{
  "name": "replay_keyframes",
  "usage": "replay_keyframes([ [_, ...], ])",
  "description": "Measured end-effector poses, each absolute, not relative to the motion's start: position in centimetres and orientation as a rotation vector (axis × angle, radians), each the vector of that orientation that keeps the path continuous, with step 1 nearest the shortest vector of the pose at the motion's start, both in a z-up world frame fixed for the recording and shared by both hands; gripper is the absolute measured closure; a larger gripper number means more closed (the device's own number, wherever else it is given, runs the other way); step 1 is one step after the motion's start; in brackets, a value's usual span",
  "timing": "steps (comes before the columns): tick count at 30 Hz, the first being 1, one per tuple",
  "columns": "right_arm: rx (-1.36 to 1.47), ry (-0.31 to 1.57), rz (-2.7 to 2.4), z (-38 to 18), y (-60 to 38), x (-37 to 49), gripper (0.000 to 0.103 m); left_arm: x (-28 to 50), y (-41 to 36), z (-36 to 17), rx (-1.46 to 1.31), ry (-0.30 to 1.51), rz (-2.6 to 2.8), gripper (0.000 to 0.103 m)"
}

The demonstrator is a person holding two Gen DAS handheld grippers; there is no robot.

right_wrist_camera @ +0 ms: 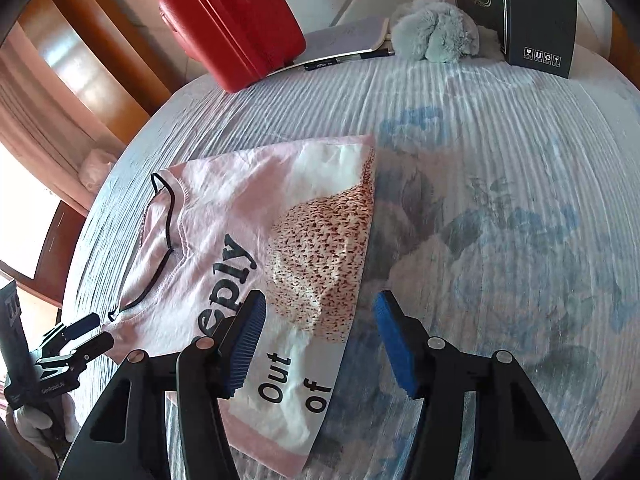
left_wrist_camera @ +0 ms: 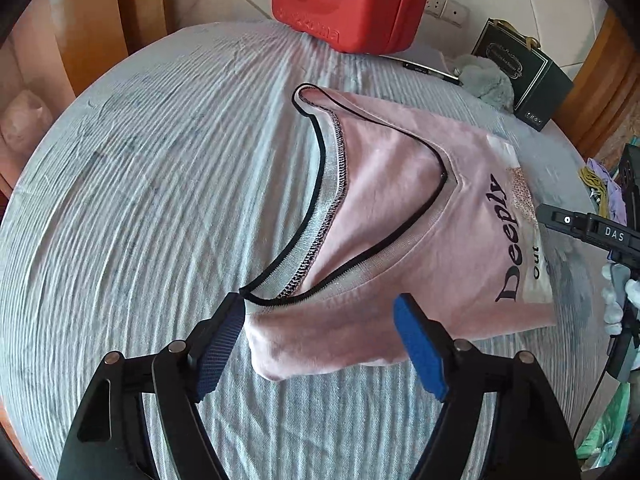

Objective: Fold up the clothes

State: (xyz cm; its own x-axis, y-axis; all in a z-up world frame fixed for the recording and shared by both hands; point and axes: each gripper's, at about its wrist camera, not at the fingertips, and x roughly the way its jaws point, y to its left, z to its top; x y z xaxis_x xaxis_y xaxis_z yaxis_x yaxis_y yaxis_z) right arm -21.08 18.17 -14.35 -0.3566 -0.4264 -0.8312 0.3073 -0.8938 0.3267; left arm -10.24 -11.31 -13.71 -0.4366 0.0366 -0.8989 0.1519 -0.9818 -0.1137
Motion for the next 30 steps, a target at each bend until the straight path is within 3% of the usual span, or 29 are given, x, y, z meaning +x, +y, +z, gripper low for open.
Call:
replay_keyframes([
  [4, 1.434, -0.147, -2.263, -14.3, 18.0, -21.1, 0.046, -11.2, -10.6, -15.0, 1.631, 0.214, -2.561, 0.022],
  [8, 1.401, -0.134, -2.276, -14.0, 18.1, -21.7, 0.035, -13.0, -9.7, -14.8, 1.621, 0.201, -2.584, 0.022],
  [9, 1.391, -0.123, -2.28, -14.0, 18.0, -22.0, 0.035, -13.3, -9.5, -14.7, 1.632, 0.209, -2.583, 0.024],
  [11, 1.379, -0.105, -2.29, -14.0, 17.8, -22.8, 0.035, -13.6, -8.9, -14.5, 1.654, 0.196, -2.586, 0.044],
  [13, 1.377, -0.103, -2.297, -14.2, 17.7, -23.9, 0.036, -13.5, -8.5, -14.7, 1.668, 0.18, -2.594, 0.05],
  [19, 1.371, -0.08, -2.285, -15.0, 16.3, -26.2, 0.049, -13.3, -9.3, -14.3, 1.715, 0.243, -2.579, 0.065],
  [27, 1.41, -0.038, -2.26, -15.4, 15.4, -26.5, 0.071, -12.7, -9.1, -13.9, 1.756, 0.236, -2.598, 0.074],
  [30, 1.407, -0.022, -2.332, -15.5, 15.8, -26.8, 0.07, -12.7, -8.7, -13.7, 1.757, 0.184, -2.595, 0.074],
])
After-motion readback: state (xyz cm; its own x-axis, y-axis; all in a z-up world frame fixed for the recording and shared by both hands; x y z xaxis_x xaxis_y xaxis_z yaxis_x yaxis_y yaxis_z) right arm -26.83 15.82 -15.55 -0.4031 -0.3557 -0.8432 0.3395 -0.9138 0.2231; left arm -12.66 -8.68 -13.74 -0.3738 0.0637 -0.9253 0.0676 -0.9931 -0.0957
